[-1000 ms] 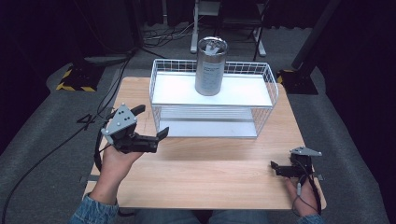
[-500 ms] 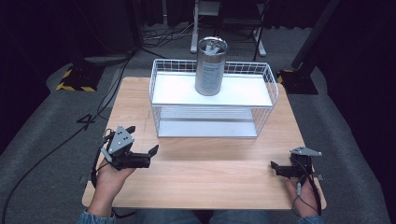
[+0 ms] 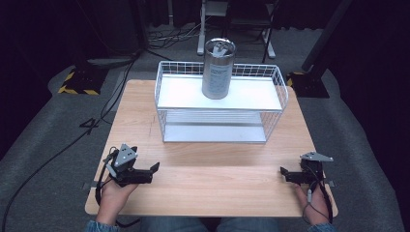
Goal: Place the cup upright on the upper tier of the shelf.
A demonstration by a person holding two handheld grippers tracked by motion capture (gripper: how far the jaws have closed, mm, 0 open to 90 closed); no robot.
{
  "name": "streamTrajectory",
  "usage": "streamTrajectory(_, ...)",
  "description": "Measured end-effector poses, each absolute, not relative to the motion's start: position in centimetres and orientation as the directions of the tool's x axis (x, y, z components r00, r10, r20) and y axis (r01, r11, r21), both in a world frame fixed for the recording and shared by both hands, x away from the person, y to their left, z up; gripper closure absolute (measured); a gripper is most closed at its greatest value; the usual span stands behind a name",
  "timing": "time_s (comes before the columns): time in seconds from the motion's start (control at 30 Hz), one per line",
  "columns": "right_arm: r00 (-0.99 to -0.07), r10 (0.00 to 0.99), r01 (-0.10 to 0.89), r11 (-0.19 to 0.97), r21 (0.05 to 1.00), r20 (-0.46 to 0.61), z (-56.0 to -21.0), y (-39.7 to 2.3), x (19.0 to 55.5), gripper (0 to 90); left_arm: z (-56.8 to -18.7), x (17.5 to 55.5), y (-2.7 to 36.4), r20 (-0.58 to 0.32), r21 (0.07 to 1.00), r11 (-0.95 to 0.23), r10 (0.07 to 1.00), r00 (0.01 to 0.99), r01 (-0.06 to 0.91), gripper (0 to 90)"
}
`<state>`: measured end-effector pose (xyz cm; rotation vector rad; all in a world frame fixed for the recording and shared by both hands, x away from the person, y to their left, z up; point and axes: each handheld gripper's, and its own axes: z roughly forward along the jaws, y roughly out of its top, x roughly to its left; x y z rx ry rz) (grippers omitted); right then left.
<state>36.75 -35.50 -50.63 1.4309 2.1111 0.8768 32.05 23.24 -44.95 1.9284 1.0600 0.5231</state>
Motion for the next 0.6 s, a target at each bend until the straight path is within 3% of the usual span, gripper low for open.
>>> streamTrajectory(0.6,-0.367,0.930,0.650,0.263,0.713,-0.009,-50.6,-35.5,36.7,0.4,-48.6,33.1,22.7,-0.013,0.712,-0.379,0.835,0.550,0.592,3.0)
